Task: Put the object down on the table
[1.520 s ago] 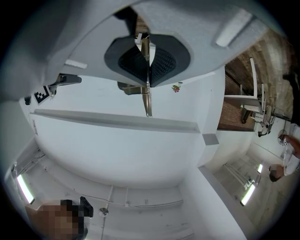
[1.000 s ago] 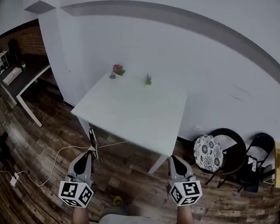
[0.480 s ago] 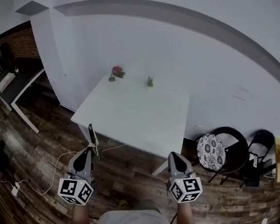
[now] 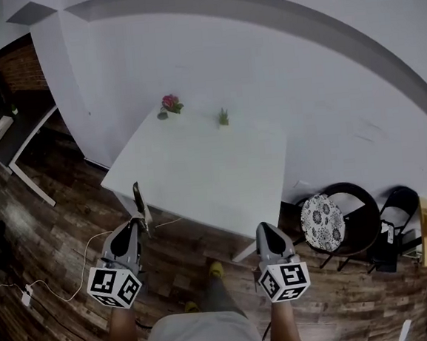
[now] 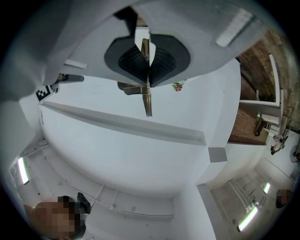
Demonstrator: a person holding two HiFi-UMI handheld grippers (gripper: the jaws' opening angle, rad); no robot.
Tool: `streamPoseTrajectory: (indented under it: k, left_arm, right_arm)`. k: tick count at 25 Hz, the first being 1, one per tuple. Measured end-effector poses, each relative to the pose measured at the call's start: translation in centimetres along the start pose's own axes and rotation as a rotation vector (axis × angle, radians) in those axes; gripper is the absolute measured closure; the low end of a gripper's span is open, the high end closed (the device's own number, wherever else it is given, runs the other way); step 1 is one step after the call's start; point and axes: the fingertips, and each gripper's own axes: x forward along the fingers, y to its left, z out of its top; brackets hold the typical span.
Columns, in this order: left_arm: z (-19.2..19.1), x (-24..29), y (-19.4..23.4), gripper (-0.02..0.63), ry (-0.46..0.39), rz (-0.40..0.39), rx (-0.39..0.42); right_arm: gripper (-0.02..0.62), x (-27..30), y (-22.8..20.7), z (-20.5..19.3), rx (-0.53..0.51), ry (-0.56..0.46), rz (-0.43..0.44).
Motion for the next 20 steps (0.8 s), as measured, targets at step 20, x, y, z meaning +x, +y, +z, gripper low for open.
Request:
streamPoseTrajectory:
  k: [20]
  left_arm:
    - [-1.5, 14.7, 2.3, 0.597, 0.053, 0.004, 0.003]
  right_arm:
    - [0.594, 12.9, -8.1, 0.4, 0.045, 0.024, -0.002]
